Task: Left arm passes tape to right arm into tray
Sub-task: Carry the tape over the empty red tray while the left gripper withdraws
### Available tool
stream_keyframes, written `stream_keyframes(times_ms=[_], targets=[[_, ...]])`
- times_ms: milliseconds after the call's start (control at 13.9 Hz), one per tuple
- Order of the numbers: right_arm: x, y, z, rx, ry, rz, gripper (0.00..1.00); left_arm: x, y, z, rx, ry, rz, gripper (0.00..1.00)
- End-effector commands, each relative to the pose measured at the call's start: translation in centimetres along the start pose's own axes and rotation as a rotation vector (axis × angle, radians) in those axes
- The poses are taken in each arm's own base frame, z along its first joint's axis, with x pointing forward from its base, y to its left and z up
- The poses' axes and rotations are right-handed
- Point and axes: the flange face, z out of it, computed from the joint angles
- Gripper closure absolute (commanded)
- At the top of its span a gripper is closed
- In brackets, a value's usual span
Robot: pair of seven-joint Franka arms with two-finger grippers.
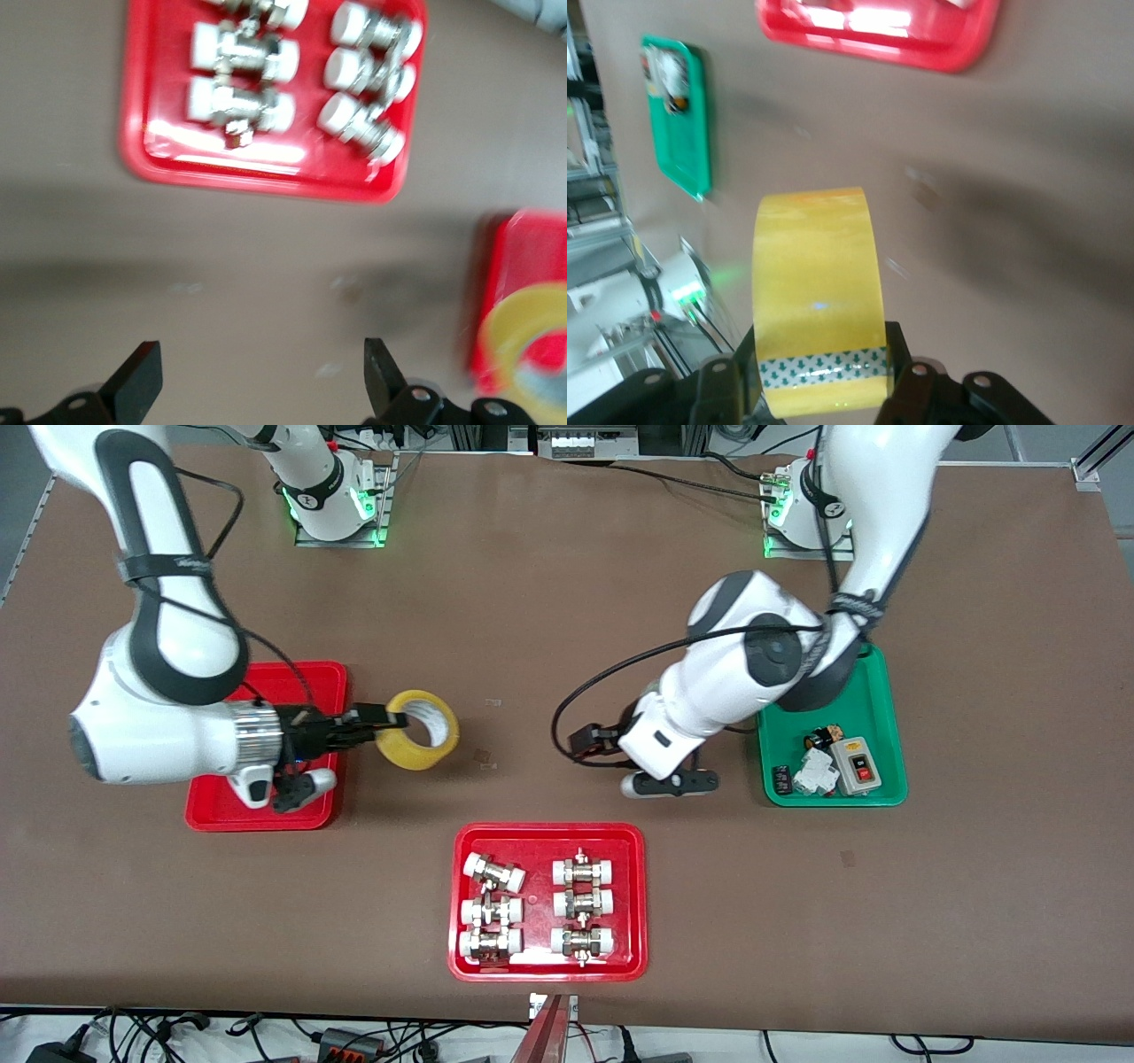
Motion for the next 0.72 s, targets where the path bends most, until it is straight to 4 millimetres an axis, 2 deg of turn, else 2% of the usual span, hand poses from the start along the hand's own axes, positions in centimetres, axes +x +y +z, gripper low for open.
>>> stream_keyframes(times_ms=[0,144,216,288,505,649], targets=[[-2.1,4.4,-2.7,0.017,-0.044,-0.030,1.00,-0.2,-3.7,-5.4,0.081,-0.058,0.120,0.00],[-3.1,9.9,-2.9,0.072,-0.070,-0.002,1.00,-0.9,-5.5,-7.2,0.157,-0.119,0.162,0.00],[-3.7,12.0,-3.1,0.092,-0.076,0.011,1.00,-1.0,-6.1,-10.2,0.230,-0.088,0.176,0.00],[-4.5,14.1,-3.4,0.100,-0.090,0.012,1.00,-1.2,-7.3,-12.1,0.307,-0.102,0.174,0.00],[-6.1,20.0,-3.4,0.105,-0.101,-0.007,1.00,-1.8,-9.7,-15.2,0.378,-0.224,0.222,0.00],[-6.9,23.3,-2.8,0.111,-0.112,-0.007,1.00,-1.1,-11.9,-16.3,0.371,-0.252,0.260,0.00]])
